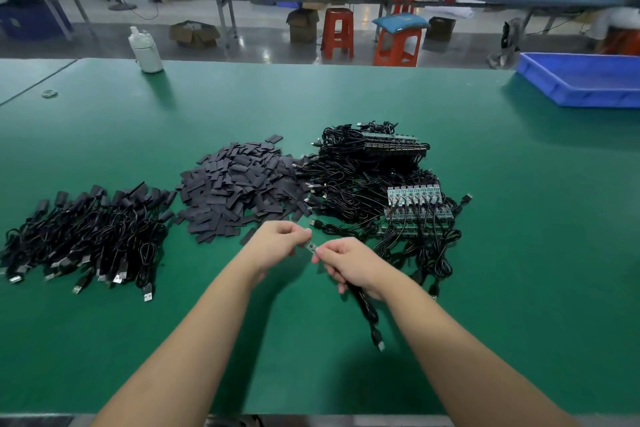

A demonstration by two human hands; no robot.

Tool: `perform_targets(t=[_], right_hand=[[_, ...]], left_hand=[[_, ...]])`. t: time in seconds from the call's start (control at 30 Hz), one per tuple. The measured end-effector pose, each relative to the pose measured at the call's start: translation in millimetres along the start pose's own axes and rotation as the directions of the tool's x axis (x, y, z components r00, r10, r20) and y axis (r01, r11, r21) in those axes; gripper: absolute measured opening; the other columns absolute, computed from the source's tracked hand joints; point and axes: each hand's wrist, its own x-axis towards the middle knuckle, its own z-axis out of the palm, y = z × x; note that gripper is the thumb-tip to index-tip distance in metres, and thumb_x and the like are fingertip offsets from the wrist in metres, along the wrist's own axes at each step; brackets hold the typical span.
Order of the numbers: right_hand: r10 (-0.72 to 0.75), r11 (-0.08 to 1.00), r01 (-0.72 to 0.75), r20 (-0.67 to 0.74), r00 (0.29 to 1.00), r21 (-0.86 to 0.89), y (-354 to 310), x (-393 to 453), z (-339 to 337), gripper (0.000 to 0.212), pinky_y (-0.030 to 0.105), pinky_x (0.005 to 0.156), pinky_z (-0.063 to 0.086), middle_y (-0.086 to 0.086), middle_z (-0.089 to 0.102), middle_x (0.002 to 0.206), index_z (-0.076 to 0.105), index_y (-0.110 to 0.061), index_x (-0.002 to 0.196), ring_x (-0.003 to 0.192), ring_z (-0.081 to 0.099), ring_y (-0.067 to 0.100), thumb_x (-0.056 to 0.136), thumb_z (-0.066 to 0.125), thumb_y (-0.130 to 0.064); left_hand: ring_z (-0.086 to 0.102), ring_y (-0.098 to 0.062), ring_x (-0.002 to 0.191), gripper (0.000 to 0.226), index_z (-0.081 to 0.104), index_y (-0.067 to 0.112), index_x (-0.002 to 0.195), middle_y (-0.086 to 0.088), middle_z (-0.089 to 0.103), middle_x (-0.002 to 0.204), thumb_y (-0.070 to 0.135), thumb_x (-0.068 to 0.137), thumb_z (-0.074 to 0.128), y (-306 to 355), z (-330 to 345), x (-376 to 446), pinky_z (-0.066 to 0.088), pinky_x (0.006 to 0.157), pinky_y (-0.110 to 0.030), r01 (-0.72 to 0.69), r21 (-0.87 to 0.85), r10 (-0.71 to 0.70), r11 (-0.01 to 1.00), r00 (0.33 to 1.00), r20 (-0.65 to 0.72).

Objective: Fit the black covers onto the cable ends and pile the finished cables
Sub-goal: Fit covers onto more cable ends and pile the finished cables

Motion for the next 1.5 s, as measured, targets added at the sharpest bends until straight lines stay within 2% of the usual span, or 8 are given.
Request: perform_targets(t=[0.1, 0.2, 0.33, 0.57, 0.8, 0.93, 1.17, 1.5], right_hand=[[0.101, 0.995, -0.1, 0.017, 0.995, -0.009, 17, 4, 13, 0.027, 0.024, 0.041, 0.043, 0.0, 0.061, 0.072, 0.062, -0.011, 0.091, 0.042, 0.045, 0.01, 0.106, 0.044, -0.025], [0.142, 0.984, -0.145, -0.032, 0.989, -0.102, 28, 7, 20, 0.028, 0.025, 0.044, 0.044, 0.0, 0.063, 0.075, 0.059, -0.014, 0.091, 0.042, 0.048, 0.012, 0.106, 0.04, -0.028], [0.116, 0.99, -0.122, -0.075, 0.99, -0.077, 31, 7, 21, 0.029, 0.025, 0.042, 0.044, -0.002, 0.062, 0.07, 0.058, -0.013, 0.09, 0.039, 0.049, 0.015, 0.105, 0.038, -0.029], [0.081, 0.996, -0.082, -0.021, 0.996, -0.047, 34, 0, 19, 0.028, 0.029, 0.05, 0.053, -0.001, 0.06, 0.072, 0.059, -0.011, 0.092, 0.046, 0.049, 0.011, 0.106, 0.04, -0.026], [0.087, 0.995, -0.087, 0.002, 0.996, 0.04, 37, -4, 19, 0.023, 0.031, 0.054, 0.054, -0.002, 0.062, 0.074, 0.059, -0.012, 0.089, 0.049, 0.048, 0.01, 0.103, 0.043, -0.022], [0.132, 0.987, -0.133, 0.011, 0.991, 0.085, 36, -3, 18, 0.021, 0.032, 0.053, 0.053, -0.002, 0.061, 0.068, 0.056, -0.012, 0.085, 0.048, 0.048, 0.012, 0.096, 0.04, -0.02], [0.098, 0.992, -0.096, -0.017, 0.995, 0.083, 38, -1, 19, 0.022, 0.028, 0.045, 0.047, -0.001, 0.066, 0.074, 0.058, -0.013, 0.088, 0.047, 0.045, 0.011, 0.099, 0.044, -0.025], [0.091, 0.993, -0.092, 0.014, 0.996, 0.07, 42, -1, 13, 0.024, 0.028, 0.046, 0.045, 0.001, 0.072, 0.078, 0.058, -0.016, 0.083, 0.047, 0.045, 0.013, 0.096, 0.044, -0.031]], left_hand=[[0.059, -0.018, 0.082, 0.011, 0.066, 0.024, 0.081, 0.005, 0.066, 0.084, 0.029, 0.091, 0.064, -27, -12, 12, 0.046, 0.069, -0.028, 0.059, 0.369, 0.092, 0.928, 0.921, -0.378], [0.054, -0.028, 0.102, 0.021, 0.064, 0.019, 0.103, -0.007, 0.059, 0.106, 0.035, 0.09, 0.064, -52, -27, 18, 0.048, 0.08, -0.038, 0.187, 0.537, 0.146, 0.822, 0.843, -0.517], [0.054, -0.03, 0.107, 0.04, 0.059, 0.017, 0.116, -0.009, 0.052, 0.117, 0.047, 0.09, 0.065, -70, -36, 23, 0.051, 0.085, -0.042, 0.309, 0.549, 0.014, 0.777, 0.862, -0.506], [0.061, -0.031, 0.098, 0.016, 0.063, 0.02, 0.087, -0.011, 0.06, 0.115, 0.032, 0.087, 0.073, -57, -48, 38, 0.054, 0.086, -0.042, 0.414, 0.376, -0.213, 0.829, 0.856, -0.472], [0.062, -0.022, 0.079, 0.007, 0.058, 0.018, 0.094, -0.005, 0.066, 0.093, 0.015, 0.093, 0.065, -38, -41, 23, 0.045, 0.066, -0.03, 0.165, 0.384, -0.029, 0.909, 0.942, -0.335], [0.07, -0.018, 0.065, 0.016, 0.069, 0.01, 0.094, -0.009, 0.074, 0.086, 0.0, 0.095, 0.057, -33, -25, -5, 0.05, 0.053, -0.027, 0.013, 0.032, -0.011, 0.999, 0.998, -0.065], [0.073, -0.023, 0.071, 0.016, 0.067, -0.002, 0.103, -0.022, 0.073, 0.081, -0.009, 0.09, 0.061, -43, 11, -36, 0.058, 0.065, -0.021, 0.114, -0.333, -0.073, 0.936, 0.989, 0.132], [0.059, -0.009, 0.052, 0.026, 0.072, 0.027, 0.099, -0.002, 0.071, 0.063, 0.004, 0.087, 0.071, -58, 19, -44, 0.05, 0.056, -0.02, -0.093, -0.006, 0.093, 0.996, 0.996, -0.011]])
